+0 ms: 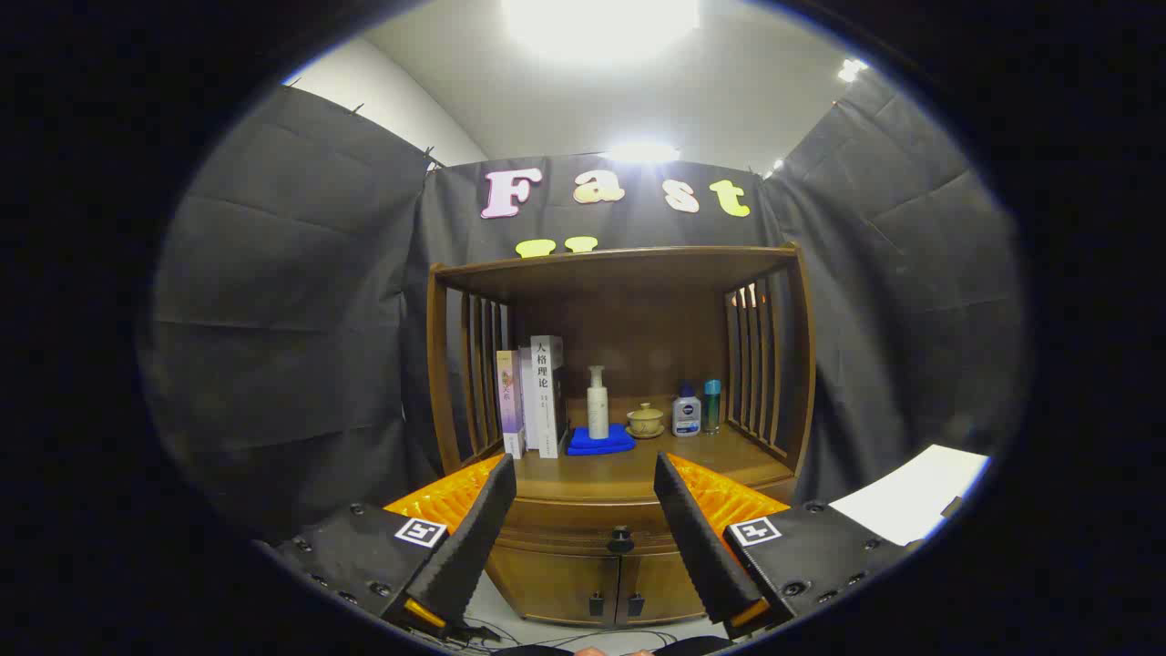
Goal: Pull open the drawer, take out the items inside it, and place them on the countertop above the cabinet.
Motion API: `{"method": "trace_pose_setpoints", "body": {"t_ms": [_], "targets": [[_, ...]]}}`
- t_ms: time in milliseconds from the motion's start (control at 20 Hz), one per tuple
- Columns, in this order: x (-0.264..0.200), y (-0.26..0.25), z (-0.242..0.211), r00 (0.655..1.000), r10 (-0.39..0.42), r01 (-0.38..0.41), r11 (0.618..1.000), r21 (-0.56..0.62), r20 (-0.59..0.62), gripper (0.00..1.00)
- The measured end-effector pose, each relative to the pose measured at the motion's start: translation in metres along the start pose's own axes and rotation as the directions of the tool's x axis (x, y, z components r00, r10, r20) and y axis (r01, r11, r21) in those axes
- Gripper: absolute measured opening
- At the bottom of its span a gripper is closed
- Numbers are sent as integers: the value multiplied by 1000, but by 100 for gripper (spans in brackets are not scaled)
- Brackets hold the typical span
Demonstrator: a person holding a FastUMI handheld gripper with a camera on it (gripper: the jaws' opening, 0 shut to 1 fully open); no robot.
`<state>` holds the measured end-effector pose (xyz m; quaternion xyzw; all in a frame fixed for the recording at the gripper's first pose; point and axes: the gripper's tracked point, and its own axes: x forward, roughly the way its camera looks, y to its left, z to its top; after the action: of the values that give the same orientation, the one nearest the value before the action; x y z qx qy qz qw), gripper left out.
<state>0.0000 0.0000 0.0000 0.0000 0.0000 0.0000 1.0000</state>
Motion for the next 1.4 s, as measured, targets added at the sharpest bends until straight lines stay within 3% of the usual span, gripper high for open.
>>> {"method": "trace_pose_setpoints", "body": {"t_ms": [1400], "targets": [[16,-43,-16,996,-85,85,996,-14,26,97]]}}
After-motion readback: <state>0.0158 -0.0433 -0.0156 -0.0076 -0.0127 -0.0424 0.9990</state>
